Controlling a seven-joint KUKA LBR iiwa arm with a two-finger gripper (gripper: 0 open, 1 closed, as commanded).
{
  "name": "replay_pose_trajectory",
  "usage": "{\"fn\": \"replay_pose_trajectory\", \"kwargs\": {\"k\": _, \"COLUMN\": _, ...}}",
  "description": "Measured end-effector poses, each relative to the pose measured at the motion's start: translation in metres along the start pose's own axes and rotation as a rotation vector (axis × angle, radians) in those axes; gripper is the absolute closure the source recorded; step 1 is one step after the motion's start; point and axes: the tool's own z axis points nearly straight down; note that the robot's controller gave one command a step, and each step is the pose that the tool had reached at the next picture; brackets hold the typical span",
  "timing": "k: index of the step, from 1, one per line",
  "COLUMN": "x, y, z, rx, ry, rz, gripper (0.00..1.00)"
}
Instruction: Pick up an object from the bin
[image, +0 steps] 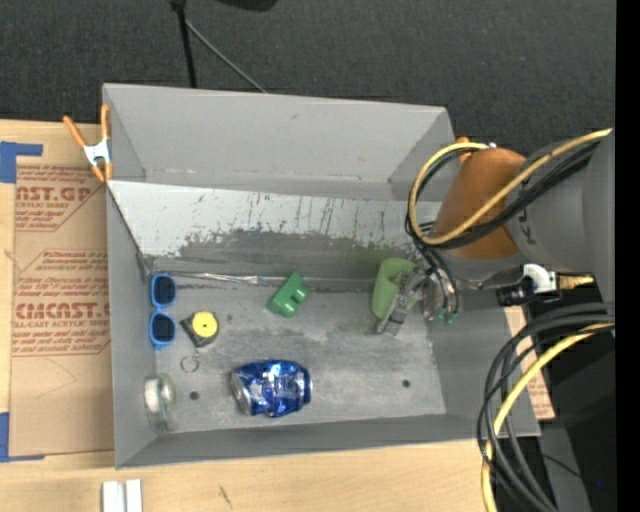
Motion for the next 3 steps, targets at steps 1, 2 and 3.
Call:
{"fn": "replay_pose_trajectory", "kwargs": {"k": 1, "x": -0.003, "y": -0.031, "z": -0.024, "rx": 0.002, "ry": -0.004, "rz": 0.014, "gripper": 1.0}}
{"fn": "replay_pose_trajectory", "kwargs": {"k": 2, "x": -0.01, "y": -0.059, "z": -0.083, "rx": 0.002, "ry": -0.008, "rz": 0.019, "gripper": 1.0}}
{"fn": "replay_pose_trajectory", "kwargs": {"k": 3, "x": 0.029, "y": -0.043, "z": -0.152, "rx": 0.0, "ry": -0.008, "rz": 0.002, "gripper": 1.0}}
